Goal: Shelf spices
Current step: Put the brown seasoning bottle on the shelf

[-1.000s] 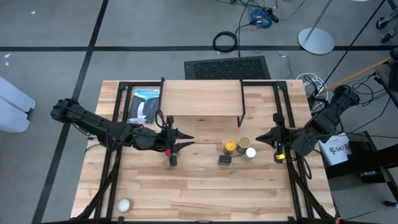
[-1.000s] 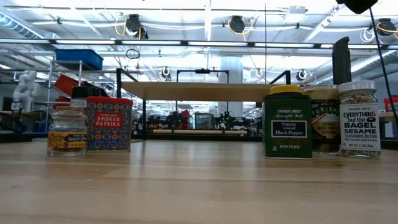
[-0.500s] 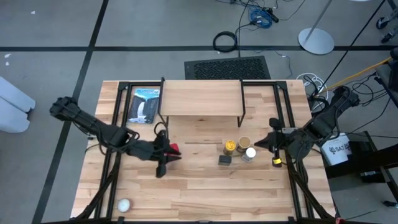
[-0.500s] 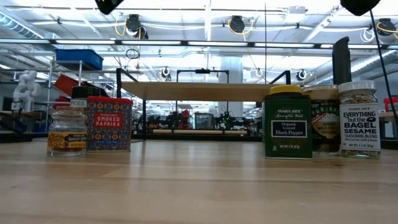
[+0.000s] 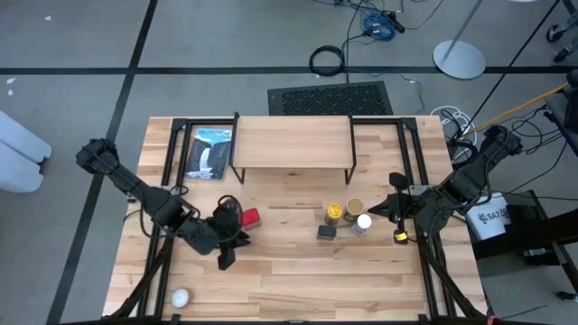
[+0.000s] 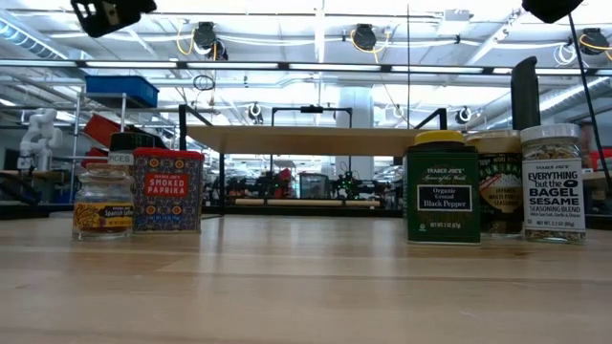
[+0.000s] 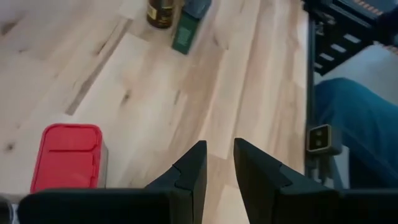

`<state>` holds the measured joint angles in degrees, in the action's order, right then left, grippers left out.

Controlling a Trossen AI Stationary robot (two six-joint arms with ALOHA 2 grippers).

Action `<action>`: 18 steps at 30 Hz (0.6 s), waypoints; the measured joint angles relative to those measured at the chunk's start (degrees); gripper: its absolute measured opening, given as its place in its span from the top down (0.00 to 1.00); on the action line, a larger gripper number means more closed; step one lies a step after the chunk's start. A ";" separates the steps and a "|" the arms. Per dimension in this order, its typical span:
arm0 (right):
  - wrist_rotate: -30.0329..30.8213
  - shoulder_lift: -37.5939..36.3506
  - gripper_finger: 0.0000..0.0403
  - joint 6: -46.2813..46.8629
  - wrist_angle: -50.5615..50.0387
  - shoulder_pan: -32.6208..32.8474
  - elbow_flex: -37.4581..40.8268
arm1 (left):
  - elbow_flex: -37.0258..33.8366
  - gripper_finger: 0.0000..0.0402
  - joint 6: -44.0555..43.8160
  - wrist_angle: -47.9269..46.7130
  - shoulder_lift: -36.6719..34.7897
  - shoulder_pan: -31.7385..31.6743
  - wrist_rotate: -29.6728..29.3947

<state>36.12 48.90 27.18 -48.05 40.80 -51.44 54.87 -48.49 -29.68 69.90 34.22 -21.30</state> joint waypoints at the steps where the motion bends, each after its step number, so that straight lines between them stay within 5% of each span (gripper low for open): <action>1: 0.01 0.00 1.00 0.00 -0.02 0.00 0.00 | 0.00 0.78 -0.43 -0.03 0.47 0.53 -0.81; 14: 1.69 0.00 1.00 -0.91 -0.09 0.00 -0.02 | 0.00 0.78 -15.22 -10.53 8.95 4.71 -0.73; 18: 1.68 0.02 1.00 -1.06 -0.13 0.00 -0.01 | 0.00 0.71 -16.99 -10.28 11.36 4.93 -0.84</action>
<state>37.80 48.93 26.12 -48.18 40.80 -51.45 54.87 -65.47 -39.96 81.26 39.15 -22.13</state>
